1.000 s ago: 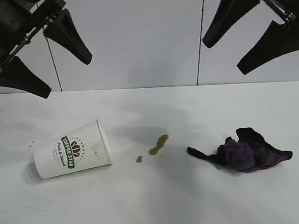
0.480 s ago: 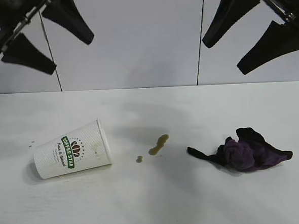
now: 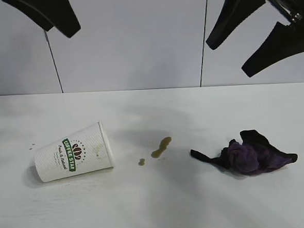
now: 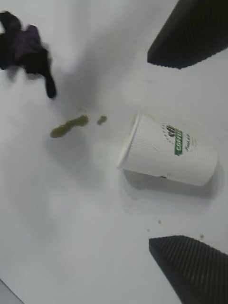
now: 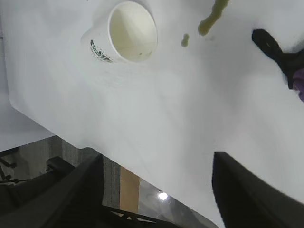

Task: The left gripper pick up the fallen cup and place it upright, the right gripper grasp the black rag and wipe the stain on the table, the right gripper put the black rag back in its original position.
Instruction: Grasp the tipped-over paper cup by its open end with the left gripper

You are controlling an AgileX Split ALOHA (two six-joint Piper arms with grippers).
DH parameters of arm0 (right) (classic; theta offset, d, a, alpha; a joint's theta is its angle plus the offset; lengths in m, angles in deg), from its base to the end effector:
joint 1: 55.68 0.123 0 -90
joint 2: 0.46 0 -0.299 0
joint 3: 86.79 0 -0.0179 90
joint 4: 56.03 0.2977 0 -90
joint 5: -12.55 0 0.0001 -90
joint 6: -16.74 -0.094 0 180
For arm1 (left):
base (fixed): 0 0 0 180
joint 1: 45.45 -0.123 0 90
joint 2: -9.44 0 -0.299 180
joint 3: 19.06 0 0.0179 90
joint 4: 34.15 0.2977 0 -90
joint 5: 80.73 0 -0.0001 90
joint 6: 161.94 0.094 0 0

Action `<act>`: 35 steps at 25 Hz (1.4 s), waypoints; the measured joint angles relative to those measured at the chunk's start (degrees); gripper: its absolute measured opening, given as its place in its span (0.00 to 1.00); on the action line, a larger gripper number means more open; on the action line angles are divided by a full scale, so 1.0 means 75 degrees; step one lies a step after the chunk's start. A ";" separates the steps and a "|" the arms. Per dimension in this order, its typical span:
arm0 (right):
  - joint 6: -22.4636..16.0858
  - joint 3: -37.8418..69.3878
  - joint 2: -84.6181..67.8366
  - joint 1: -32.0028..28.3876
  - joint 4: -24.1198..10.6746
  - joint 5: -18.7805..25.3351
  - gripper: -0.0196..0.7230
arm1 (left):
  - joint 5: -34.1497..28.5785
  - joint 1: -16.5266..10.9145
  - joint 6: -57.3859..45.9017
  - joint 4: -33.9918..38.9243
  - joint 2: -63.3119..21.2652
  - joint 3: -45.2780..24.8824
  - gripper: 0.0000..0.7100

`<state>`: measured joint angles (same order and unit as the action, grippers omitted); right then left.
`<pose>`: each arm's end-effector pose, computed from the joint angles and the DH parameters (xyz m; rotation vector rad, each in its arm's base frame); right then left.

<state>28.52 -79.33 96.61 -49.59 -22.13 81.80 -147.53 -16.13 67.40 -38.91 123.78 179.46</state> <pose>0.3362 0.0852 0.2834 -0.1842 2.8879 0.8293 0.3882 -0.2262 0.2936 1.7697 2.2068 -0.0382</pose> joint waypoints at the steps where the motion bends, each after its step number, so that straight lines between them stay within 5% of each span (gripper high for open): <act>1: -0.0024 0.0000 0.0000 0.0000 -0.0144 0.0007 0.64 | 0.0000 0.0090 0.0007 0.0117 0.0117 0.0000 0.97; 11: -0.0229 0.0000 0.0000 0.0000 -0.0365 0.0005 0.64 | -0.0007 0.0246 0.0007 0.0302 0.1234 0.0000 0.97; 35: -0.0235 0.0000 0.0000 0.0000 0.0172 -0.0040 0.64 | 0.0341 0.0246 0.0041 0.0745 0.2543 0.0000 0.97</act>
<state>26.75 -79.33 96.61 -49.59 -20.84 81.50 -144.97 -14.28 67.71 -33.32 142.85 179.46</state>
